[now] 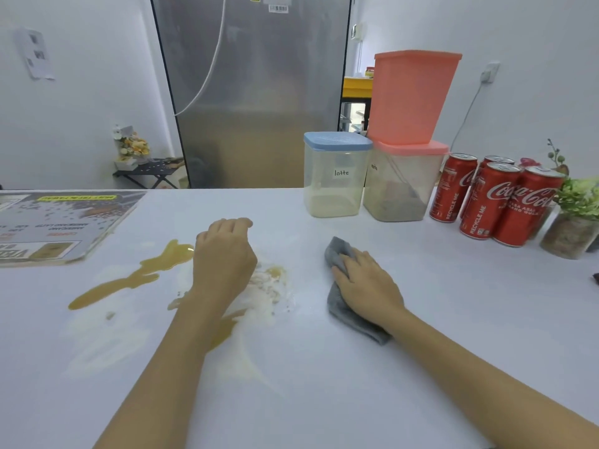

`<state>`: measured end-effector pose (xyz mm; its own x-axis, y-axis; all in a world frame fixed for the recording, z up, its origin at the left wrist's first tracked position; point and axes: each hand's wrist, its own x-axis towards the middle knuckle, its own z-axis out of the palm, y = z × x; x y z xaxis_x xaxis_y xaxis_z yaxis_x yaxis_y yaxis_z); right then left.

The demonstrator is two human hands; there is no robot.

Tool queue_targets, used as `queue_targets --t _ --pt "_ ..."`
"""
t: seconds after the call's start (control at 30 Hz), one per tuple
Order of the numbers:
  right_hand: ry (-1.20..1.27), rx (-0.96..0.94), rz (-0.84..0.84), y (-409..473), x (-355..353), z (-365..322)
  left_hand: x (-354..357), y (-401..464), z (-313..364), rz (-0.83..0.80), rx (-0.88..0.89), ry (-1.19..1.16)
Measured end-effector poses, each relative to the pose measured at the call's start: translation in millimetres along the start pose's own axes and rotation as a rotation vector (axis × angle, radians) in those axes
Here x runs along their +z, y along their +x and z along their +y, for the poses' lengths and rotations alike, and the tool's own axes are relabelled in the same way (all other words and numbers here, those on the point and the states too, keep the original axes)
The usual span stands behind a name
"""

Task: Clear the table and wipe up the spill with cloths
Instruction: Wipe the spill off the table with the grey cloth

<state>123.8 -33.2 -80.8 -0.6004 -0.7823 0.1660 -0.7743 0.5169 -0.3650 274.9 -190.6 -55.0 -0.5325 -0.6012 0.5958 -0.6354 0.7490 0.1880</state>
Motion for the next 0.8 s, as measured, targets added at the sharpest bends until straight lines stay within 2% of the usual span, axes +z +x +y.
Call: queue_targets --t 0.1,0.2,0.37,0.43,0.47,0.53,0.63,0.8 --pt "-0.005 -0.071 0.014 -12.3 15.7 -35.7 -17.3 -2.6 1.5 0.022 -0.037 -0.067" --pt "0.093 -0.121 -0.003 -20.7 29.2 -70.4 -28.5 -8.6 -0.9 0.097 -0.012 -0.097" --pt "0.485 -0.003 0.081 -31.5 8.6 -84.2 -32.6 -27.8 -11.1 0.12 -0.008 -0.123" --pt "0.533 0.012 0.171 -47.9 -6.8 -69.7 -36.8 -34.9 -20.4 0.162 -0.027 -0.131" --pt "0.53 0.004 0.191 -59.0 -12.2 -61.3 -37.3 -37.3 -25.3 0.167 -0.049 -0.135" --pt "0.466 0.009 0.111 -78.5 -14.4 -49.4 -36.3 -39.3 -33.9 0.147 -0.089 -0.125" --pt "0.208 -0.017 -0.008 -92.7 -5.0 -41.0 -33.5 -36.9 -43.3 0.117 -0.092 -0.08" --pt "0.216 0.023 -0.052 -120.7 -0.7 -67.5 -39.1 -34.7 -56.1 0.106 -0.095 -0.111"
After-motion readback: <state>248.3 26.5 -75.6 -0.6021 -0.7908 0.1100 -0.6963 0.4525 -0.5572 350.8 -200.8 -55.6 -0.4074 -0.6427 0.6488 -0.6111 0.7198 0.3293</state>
